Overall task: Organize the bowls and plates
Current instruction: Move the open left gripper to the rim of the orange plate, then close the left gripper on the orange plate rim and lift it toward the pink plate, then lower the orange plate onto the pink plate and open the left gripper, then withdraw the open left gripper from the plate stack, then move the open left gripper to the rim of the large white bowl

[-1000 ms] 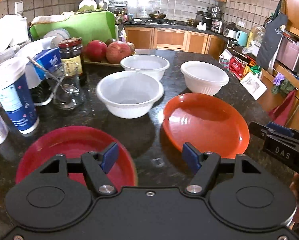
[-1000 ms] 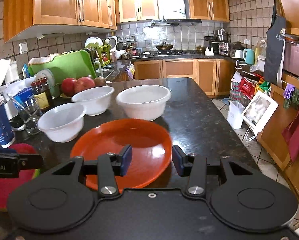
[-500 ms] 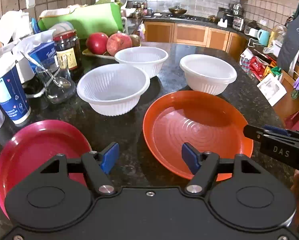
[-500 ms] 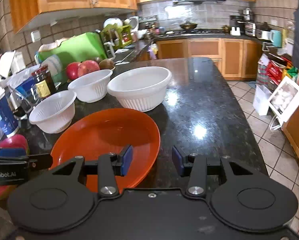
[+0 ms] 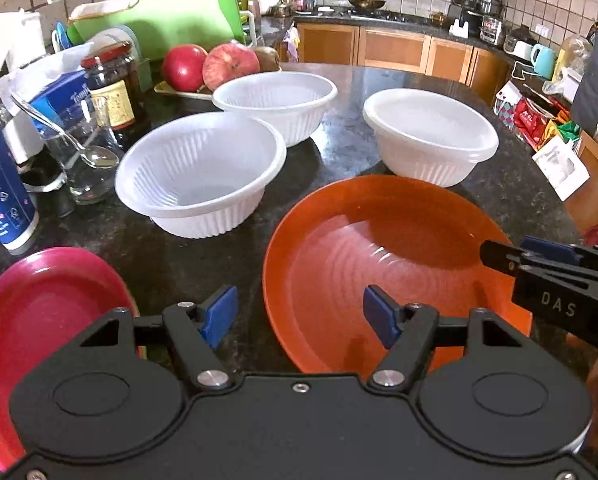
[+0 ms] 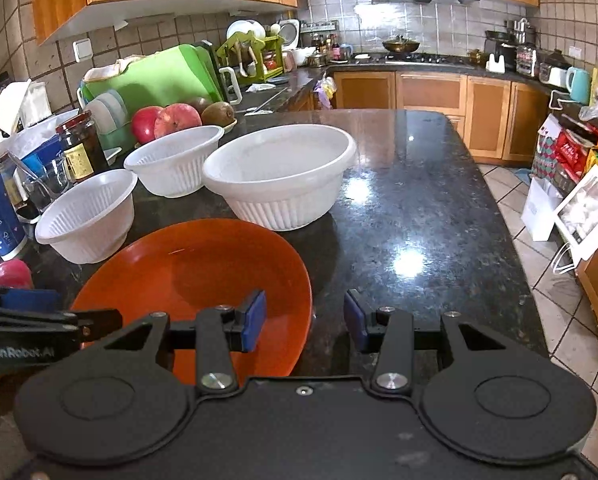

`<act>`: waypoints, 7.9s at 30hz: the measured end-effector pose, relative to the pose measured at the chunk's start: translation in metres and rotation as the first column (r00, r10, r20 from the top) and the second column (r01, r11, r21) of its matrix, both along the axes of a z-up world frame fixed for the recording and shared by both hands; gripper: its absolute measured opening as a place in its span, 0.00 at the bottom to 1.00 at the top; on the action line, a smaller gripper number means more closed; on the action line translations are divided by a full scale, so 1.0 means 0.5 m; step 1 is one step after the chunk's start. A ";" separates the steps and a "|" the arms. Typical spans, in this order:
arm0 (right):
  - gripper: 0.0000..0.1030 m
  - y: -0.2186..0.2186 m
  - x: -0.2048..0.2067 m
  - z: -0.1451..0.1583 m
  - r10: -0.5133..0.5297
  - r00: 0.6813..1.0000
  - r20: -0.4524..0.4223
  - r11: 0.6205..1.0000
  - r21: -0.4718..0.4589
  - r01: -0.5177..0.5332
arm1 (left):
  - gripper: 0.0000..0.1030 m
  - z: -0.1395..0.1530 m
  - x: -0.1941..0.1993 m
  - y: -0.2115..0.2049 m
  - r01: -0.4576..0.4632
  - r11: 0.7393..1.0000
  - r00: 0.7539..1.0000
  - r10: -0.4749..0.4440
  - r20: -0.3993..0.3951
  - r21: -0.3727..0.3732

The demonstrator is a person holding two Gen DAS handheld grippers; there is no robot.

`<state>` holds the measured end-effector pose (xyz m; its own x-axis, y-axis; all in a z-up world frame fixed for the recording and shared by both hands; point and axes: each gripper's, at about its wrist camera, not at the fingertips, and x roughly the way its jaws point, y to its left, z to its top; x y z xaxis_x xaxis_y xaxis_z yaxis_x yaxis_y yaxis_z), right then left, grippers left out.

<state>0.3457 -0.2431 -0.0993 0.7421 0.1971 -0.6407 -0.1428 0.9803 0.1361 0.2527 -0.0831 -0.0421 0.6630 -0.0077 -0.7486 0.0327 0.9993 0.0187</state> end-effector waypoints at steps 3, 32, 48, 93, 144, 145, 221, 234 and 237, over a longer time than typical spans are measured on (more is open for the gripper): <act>0.39 -0.002 0.008 -0.009 -0.007 1.000 -0.010 1.000 0.018 0.007 | 0.69 -0.010 0.009 -0.001 -0.015 1.000 1.000 0.015 -0.014 -0.002; 0.37 0.006 -0.001 -0.015 0.041 0.999 0.032 0.999 -0.036 -0.040 | 0.47 -0.015 0.017 0.045 -0.073 0.994 0.997 0.073 -0.003 -0.078; 0.19 0.010 -0.005 -0.011 0.023 1.000 0.018 0.999 -0.042 -0.023 | 0.25 -0.012 0.016 0.036 -0.037 0.996 0.999 0.036 -0.014 -0.076; 0.13 0.279 -0.192 0.091 0.111 0.989 0.098 0.993 -0.037 -0.108 | 0.25 0.079 -0.159 0.291 -0.075 0.994 0.995 0.080 0.063 -0.075; 0.41 0.475 -0.192 0.057 -0.064 0.995 0.073 0.996 -0.053 0.068 | 0.54 0.051 -0.134 0.481 0.034 0.989 0.999 -0.035 -0.004 -0.147; 0.41 0.472 -0.193 0.058 -0.069 0.995 0.075 0.996 -0.052 0.073 | 0.55 0.052 -0.134 0.478 0.033 0.989 0.999 -0.034 -0.003 -0.147; 0.57 0.005 -0.236 0.056 -0.057 0.996 0.070 0.996 0.065 0.052 | 0.77 0.015 -0.138 -0.004 -0.048 0.998 0.990 0.043 -0.135 -0.031; 0.56 0.010 -0.204 0.077 -0.118 0.990 0.072 0.991 0.074 0.113 | 0.76 0.072 -0.087 0.029 0.009 0.999 0.999 -0.011 -0.041 -0.050; 0.56 0.006 -0.191 0.092 -0.127 0.988 0.091 0.991 0.049 0.123 | 0.76 0.086 -0.072 0.035 0.001 0.998 1.000 -0.002 -0.014 -0.060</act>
